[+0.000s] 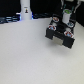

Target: Open the kcup holder, insert the kcup into the holder, and close the kcup holder

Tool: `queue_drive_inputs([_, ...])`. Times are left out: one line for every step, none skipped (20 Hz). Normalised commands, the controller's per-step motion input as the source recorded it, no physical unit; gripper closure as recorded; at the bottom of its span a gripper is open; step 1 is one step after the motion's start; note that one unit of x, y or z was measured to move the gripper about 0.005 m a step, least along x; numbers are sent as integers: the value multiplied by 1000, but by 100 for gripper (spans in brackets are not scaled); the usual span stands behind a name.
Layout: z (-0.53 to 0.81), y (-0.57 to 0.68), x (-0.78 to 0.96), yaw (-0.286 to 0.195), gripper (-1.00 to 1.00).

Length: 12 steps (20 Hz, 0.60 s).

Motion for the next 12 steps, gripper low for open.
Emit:
queue_drive_inputs([-290, -30, -135, 41, 100])
queue_drive_inputs([-292, -50, -137, 35, 100])
queue_drive_inputs([-270, -65, -125, 32, 100])
queue_drive_inputs([-223, -60, -134, 30, 100])
queue_drive_inputs([-261, -60, -119, 34, 100])
queue_drive_inputs([-274, -31, -124, 39, 100])
queue_drive_inputs([-285, -34, -114, 39, 100])
queue_drive_inputs([-257, -48, -132, 37, 100])
queue_drive_inputs([-254, -54, -85, 25, 100])
queue_drive_inputs([-228, -40, -100, 23, 100])
queue_drive_inputs([-273, -39, -69, 20, 100])
queue_drive_inputs([-283, -46, -64, 18, 100])
